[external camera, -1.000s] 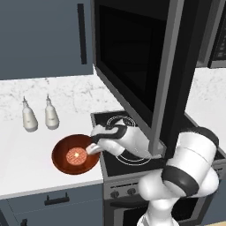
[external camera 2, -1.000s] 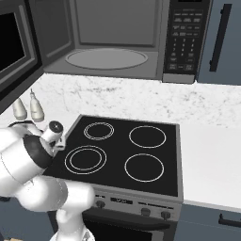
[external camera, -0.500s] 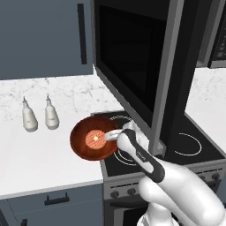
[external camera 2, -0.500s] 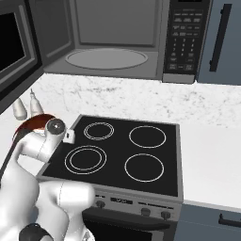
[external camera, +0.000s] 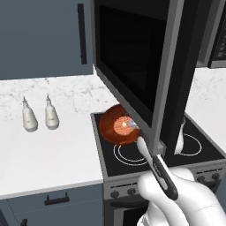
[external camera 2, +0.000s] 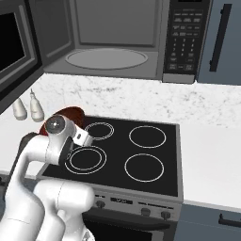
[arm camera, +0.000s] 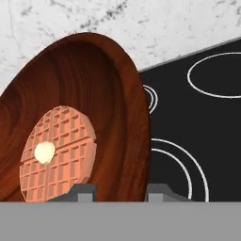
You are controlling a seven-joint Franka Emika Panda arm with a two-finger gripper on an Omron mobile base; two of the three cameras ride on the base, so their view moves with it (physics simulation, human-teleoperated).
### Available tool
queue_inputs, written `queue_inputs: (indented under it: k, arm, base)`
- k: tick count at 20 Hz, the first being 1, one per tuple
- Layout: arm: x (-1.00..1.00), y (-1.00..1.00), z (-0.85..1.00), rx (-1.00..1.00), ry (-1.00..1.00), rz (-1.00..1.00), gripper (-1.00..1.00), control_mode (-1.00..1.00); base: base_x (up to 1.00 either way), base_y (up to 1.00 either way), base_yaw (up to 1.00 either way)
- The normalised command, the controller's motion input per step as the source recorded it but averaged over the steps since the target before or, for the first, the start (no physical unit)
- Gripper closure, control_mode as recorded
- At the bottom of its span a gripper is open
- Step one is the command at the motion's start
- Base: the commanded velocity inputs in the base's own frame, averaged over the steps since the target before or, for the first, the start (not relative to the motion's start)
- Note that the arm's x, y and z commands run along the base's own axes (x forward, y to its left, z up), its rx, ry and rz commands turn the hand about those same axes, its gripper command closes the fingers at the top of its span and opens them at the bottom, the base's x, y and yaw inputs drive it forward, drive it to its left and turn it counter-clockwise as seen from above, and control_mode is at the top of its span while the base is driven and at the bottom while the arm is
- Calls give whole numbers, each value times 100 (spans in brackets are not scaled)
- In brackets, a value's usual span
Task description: Open the microwave, place the bowl with waffle inside the microwave, then close the microwave door and turn it on.
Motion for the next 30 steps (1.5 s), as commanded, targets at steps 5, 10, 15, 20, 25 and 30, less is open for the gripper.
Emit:
queue_inputs:
  k: [5, 10, 15, 20, 25, 30]
  arm:
    - [-33, -100, 99, 15, 29, -35, 100, -100]
    - [-72, -100, 100, 24, 14, -25, 100, -100]
    - [-86, -93, 100, 31, -1, -17, 100, -100]
    - [-65, -27, 100, 36, -20, -12, 100, -100]
    - [-13, 7, 100, 16, -26, -12, 100, -100]
    - [36, 47, 97, -11, -19, -17, 100, -100]
  base:
    - [0, 0, 0]
    - [0, 0, 0]
    - [0, 0, 0]
    - [0, 0, 0]
    - [0, 0, 0]
    - [0, 0, 0]
